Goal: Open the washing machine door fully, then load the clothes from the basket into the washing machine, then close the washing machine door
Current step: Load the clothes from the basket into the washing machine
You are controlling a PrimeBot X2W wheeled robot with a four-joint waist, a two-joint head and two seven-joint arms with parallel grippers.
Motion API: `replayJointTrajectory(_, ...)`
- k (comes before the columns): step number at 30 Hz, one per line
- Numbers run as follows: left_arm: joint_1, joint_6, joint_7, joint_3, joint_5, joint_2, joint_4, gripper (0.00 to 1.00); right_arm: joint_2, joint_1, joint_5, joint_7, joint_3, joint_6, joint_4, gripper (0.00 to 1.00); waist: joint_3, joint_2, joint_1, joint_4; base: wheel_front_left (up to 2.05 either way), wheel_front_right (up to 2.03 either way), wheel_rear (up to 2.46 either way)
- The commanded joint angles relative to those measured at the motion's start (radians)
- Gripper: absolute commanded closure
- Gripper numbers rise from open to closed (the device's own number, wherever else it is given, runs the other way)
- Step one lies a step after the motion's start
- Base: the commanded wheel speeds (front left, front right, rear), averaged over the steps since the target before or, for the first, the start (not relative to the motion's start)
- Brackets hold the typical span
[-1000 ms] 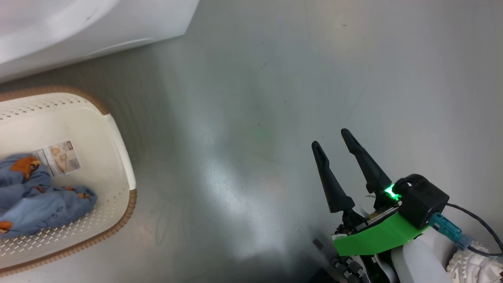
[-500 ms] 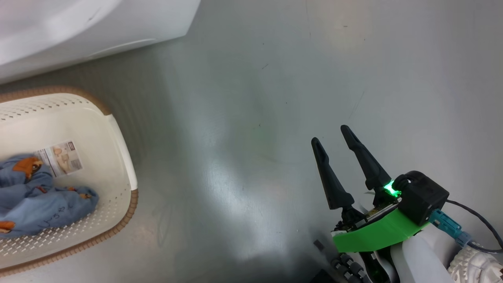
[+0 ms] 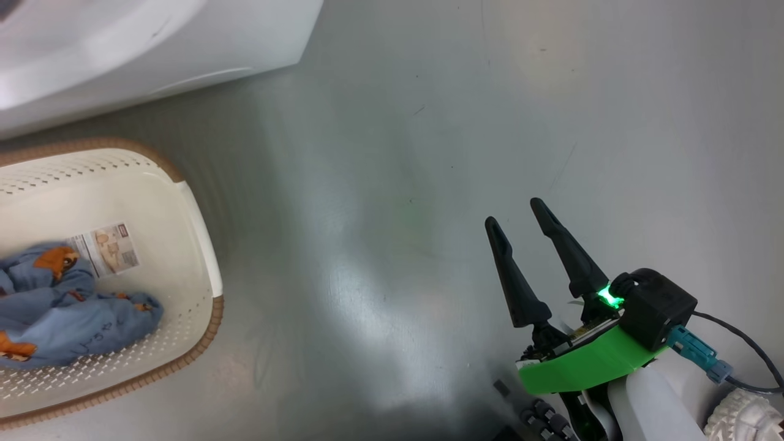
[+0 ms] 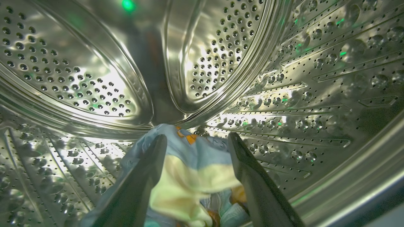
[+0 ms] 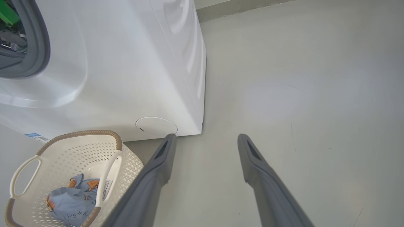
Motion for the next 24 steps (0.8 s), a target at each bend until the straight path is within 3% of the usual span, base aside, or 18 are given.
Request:
replayJointTrajectory(1,-0.024,-0.003,-0.008,0.009,-0.012,0.043,-0.002,0.00,-0.002,0.012,0.004,-0.005,0.017,0.006,-0.015,0.00,-0.006,0.0000,0.0000,0.003,0.00,0.00,0.00)
replayJointTrajectory(24,0.087,-0.003,-0.074,-0.015,-0.042,-0.045,0.032,0.00,-0.002,-0.027,-0.022,-0.005,-0.037,0.006,0.033,0.00,-0.129,0.0000,0.0000,0.098,0.00,0.00,0.00)
